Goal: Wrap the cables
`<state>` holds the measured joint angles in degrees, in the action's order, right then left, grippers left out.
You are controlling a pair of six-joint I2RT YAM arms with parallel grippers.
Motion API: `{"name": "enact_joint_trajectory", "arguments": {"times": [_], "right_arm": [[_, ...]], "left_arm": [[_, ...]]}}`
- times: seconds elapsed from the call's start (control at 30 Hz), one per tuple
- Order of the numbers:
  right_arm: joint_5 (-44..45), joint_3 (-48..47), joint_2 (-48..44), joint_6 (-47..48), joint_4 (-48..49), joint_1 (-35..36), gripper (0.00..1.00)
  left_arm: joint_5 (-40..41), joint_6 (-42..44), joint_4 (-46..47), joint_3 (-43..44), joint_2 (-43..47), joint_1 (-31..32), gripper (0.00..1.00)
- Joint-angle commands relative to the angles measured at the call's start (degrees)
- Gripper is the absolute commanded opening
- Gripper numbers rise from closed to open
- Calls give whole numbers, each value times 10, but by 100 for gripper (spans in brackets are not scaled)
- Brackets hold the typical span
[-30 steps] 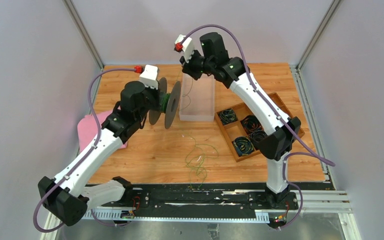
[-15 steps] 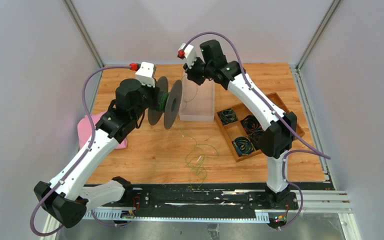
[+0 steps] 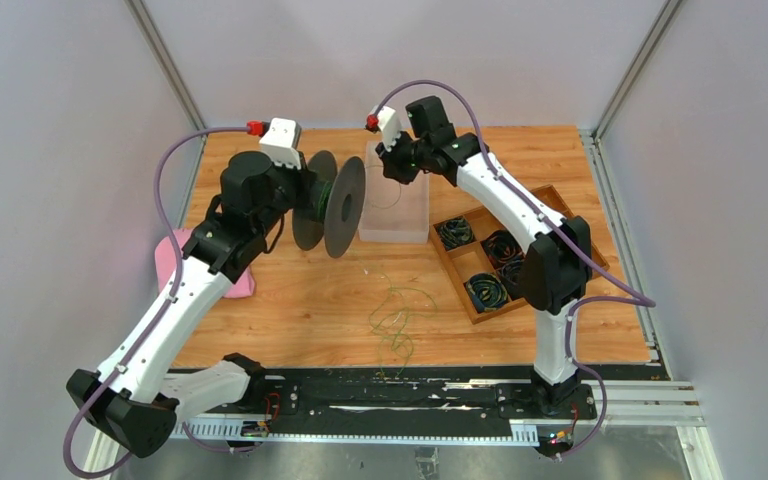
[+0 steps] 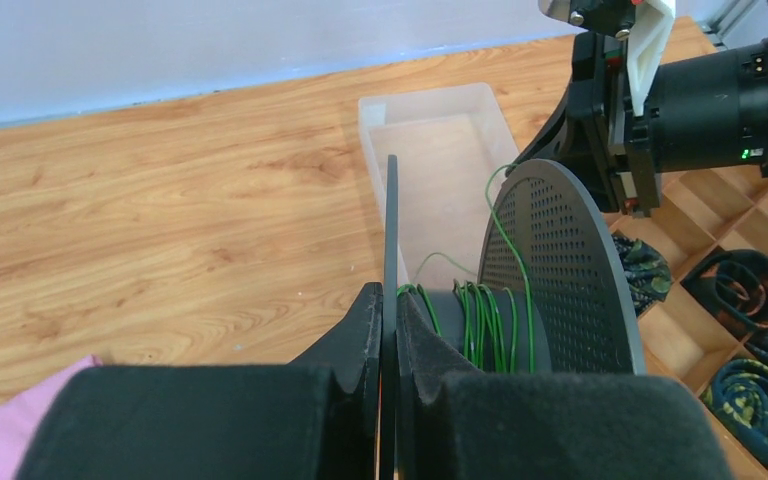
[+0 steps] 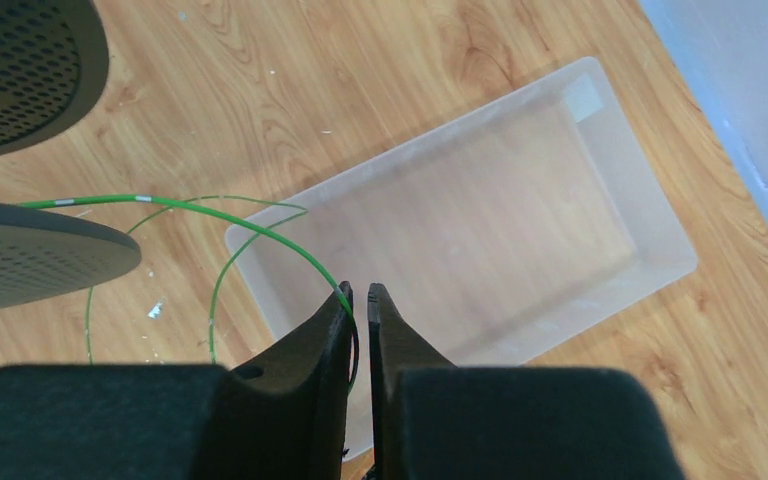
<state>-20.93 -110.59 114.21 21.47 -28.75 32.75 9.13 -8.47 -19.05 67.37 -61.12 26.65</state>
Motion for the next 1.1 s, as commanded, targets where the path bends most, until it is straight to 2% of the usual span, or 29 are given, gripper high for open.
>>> {"name": "enact_joint_trajectory", "arguments": {"times": [0.0, 0.7, 1.07], "right_arm": [[-45, 12, 2, -20, 22, -6, 11], [-150, 119, 15, -134, 111, -8, 12], [-224, 223, 4, -211, 229, -7, 13]], "left_arm": [[-33, -30, 27, 28, 19, -13, 0], [-100, -102, 12, 54, 19, -71, 0], [-109, -135, 3, 68, 13, -96, 0]]}}
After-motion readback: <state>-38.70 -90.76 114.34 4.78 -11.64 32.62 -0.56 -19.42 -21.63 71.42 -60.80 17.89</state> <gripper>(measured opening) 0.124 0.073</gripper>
